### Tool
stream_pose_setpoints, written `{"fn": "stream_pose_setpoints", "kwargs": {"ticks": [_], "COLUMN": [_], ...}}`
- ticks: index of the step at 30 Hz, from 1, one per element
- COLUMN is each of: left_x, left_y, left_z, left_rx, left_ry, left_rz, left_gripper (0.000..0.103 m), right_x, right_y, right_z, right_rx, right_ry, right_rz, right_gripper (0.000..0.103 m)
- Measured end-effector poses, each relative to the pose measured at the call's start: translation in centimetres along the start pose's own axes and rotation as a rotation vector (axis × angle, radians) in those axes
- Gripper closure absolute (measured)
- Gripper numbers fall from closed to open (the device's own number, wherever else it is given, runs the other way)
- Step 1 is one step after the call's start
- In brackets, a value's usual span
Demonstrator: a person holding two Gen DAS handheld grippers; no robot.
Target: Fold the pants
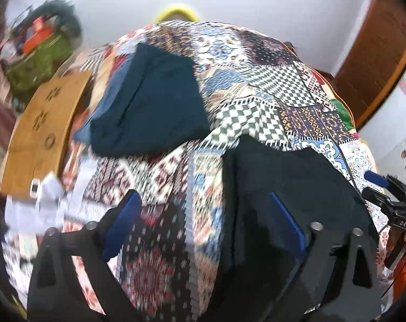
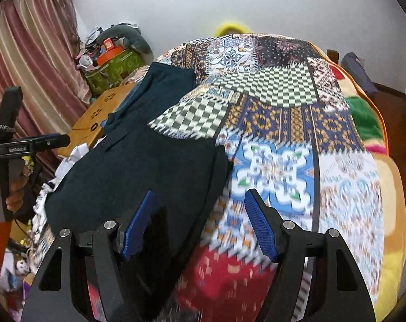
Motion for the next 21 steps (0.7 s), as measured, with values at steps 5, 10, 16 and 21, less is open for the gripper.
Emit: {"fn": "stream_pose_setpoints", "kwargs": {"ticks": [5,10,16,21], "left_x": [-1.5,-1.6,-1.1,-0.9], "left_y": [4.6,8.8,10.7,11.0], "left_z": [2.4,3.4,3.1,3.3], "left_rx": [0.062,0.14,0.186,0.157], "left_ry": [0.044,0.029,-0.005,0.042], "left_rz": [-0.082,-0.173,-0.202,-0.197], "left_gripper": [0.038,0.052,0.055,0.053], "right_x": [-1.5,-1.3,-0.5,0.3], "right_y": [4.0,8.5,9.3,9.3], "right_z": [0.8,1.3,1.2,1.1], "right_rx": [-0.008,-0.04,-0.053,-0.035], "right_ry": [0.011,0.038,-0.034,-0.073], "right_rz": [-0.049,-0.187,-0.214,-0.218], "right_gripper": [0.038,0.059,0.071,0.075]}}
Point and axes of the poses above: each gripper's, at about its wrist camera, not at the fingertips, and y roughly the way its jaws point, z to its right, x to its underside, the point moved 7 cm from there along y, roughly the way its jaws point, and after that the axes turned 6 degrees about z, right-handed, at the moved point
